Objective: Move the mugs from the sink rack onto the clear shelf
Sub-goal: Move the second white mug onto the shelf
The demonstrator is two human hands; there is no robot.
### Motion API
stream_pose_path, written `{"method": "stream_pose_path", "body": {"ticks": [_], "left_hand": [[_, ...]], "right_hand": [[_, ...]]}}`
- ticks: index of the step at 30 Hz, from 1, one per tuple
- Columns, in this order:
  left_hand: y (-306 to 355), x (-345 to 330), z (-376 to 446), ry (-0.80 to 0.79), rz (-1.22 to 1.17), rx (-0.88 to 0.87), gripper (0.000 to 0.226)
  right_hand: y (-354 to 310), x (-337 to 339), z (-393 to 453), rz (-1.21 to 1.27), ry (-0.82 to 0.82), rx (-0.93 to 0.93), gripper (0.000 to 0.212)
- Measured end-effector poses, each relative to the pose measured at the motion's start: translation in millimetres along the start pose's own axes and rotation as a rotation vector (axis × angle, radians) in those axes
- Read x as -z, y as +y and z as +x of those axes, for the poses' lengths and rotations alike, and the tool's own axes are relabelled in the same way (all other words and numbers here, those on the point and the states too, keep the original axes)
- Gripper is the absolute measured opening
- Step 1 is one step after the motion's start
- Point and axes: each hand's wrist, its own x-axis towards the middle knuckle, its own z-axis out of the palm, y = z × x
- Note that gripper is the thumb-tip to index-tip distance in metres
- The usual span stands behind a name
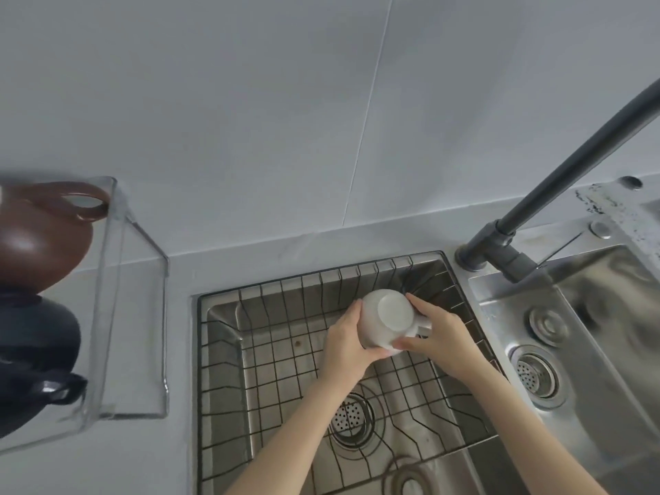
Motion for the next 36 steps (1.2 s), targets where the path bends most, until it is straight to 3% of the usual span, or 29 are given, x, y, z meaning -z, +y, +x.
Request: {"method": "stream_pose_path", "body": {"ticks": [4,10,19,25,29,33,36], "left_hand": [[21,36,-14,0.050,0.037,-0.083,0.090],[71,137,-73,0.286,0.086,-0.191,0.087],[74,317,-190,0.571,0.039,-0.185,0.085],[27,399,-238,0.609,-0.014,-0.052,0.066],[-10,430,-251,0.593,0.004,0.031,0.069],[-43,443,-254,0.567,0.022,0.081,0.056],[-63,447,-255,0.546,0.069,0.120,0.078]], "right_hand": [[-34,15,-17,0.042,0.049,0.049,0.083],[-142,38,-60,0.018,0.125,0.296,0.083],[-330,-6,-121,0.131,0.040,0.661,0.076],[-409,-80,-132,0.115,-0.077,0.764,0.058],[-432,-130,-125,0.101,-0.152,0.746,0.052],[-439,-169,-122,0.081,-0.159,0.713,0.046],[-440,-187,-120,0.061,-0.172,0.690,0.041]]}}
